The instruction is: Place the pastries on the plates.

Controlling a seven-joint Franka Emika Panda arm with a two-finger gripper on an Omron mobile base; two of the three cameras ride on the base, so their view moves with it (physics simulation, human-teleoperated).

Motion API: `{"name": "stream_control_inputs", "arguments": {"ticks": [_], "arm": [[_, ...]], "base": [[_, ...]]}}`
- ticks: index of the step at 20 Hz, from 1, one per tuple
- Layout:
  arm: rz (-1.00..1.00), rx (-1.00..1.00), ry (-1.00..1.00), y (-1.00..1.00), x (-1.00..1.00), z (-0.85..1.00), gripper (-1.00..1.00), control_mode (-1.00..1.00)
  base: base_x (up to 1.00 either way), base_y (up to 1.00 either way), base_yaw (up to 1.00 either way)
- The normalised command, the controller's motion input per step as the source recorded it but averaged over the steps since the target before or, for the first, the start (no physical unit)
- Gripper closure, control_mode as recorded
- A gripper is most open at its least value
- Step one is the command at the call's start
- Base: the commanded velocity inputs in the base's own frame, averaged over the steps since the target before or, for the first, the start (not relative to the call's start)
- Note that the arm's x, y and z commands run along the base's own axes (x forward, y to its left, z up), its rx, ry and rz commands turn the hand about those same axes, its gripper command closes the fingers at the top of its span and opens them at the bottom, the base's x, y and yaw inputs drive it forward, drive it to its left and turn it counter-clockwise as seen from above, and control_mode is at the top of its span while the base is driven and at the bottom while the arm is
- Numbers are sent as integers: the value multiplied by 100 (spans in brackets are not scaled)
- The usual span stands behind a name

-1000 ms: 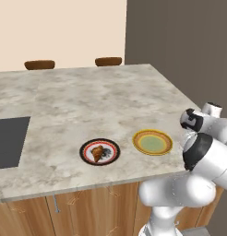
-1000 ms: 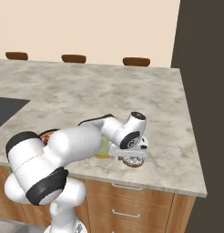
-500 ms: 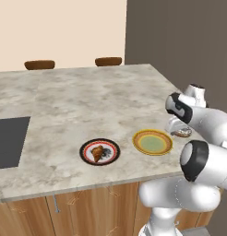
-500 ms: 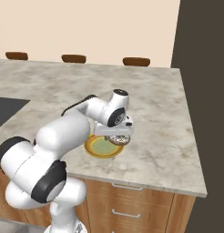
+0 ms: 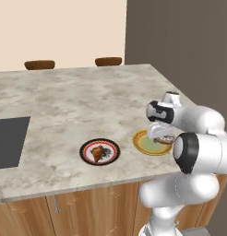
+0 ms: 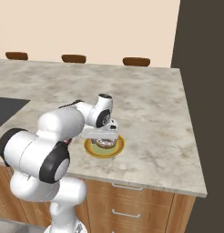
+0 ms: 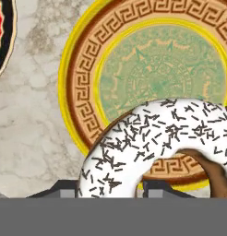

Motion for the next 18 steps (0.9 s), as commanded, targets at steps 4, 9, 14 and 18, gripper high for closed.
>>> {"name": "stream_control_inputs", "arguments": {"ticks": [4,9,14,18], "arm": [[0,-1,-4,38,47,-21,100,-100],[0,0,-3,3,21,-49,100,-100],[0,0,-9,0,20,-43,100,-100],[0,0,-12,4,3,-52,100,-100]], "base": [[0,0,0],[0,0,0],[0,0,0],[0,0,0]]}}
